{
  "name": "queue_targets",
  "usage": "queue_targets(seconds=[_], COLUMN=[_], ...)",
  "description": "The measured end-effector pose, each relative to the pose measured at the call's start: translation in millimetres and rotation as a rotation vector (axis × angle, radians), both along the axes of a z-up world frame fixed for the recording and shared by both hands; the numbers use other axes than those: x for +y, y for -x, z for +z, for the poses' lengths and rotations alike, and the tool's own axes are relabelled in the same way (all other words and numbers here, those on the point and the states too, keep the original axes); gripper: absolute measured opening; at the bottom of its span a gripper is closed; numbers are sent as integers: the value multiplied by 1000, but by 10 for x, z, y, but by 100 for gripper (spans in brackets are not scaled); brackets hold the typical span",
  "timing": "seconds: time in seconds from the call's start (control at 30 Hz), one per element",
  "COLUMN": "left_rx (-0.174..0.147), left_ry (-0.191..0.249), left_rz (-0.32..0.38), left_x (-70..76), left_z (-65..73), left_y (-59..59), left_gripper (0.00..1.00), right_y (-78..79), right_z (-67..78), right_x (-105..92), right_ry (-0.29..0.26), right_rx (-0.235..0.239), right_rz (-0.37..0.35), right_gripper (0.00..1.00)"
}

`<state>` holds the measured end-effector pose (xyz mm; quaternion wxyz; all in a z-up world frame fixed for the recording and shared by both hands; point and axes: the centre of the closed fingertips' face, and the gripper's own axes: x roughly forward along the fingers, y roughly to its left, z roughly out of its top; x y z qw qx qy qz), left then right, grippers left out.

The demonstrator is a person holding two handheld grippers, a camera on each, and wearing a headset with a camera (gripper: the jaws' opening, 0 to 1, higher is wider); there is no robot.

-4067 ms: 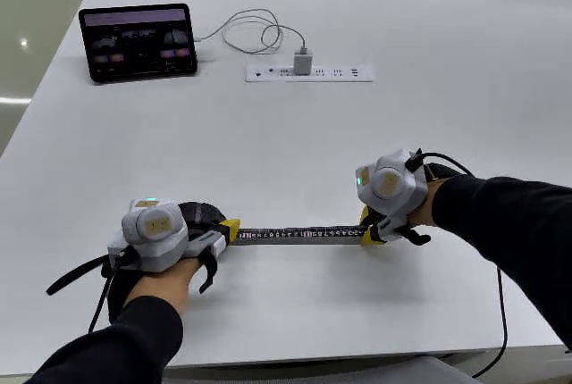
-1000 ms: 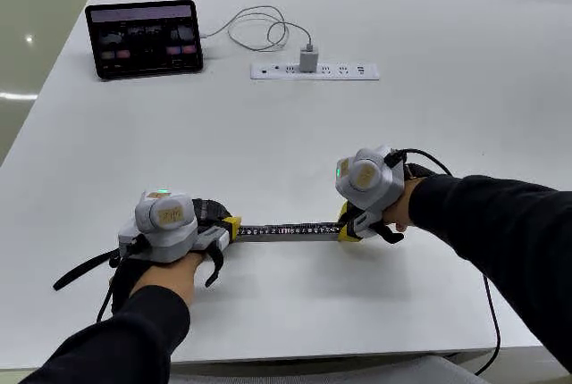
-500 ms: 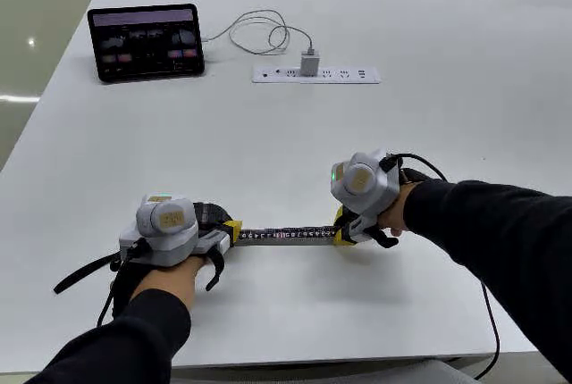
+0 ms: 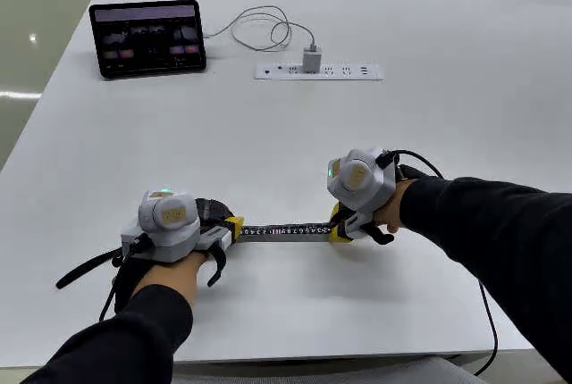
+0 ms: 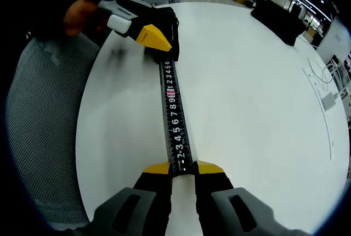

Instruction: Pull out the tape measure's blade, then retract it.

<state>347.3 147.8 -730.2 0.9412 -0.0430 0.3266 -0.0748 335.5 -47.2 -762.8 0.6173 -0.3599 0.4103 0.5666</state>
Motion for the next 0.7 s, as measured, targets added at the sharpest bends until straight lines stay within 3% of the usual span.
queue_targets(seconds=[0.7], left_rx=[0], left_ry=[0], left_rz=[2], left_x=[-2], left_z=[1], left_y=[-2], left_gripper=[62], right_y=[-2], right_z=[1], right_x=[123], right_ry=[-20], right_rx=[-2], right_rz=[1], right_gripper=[11])
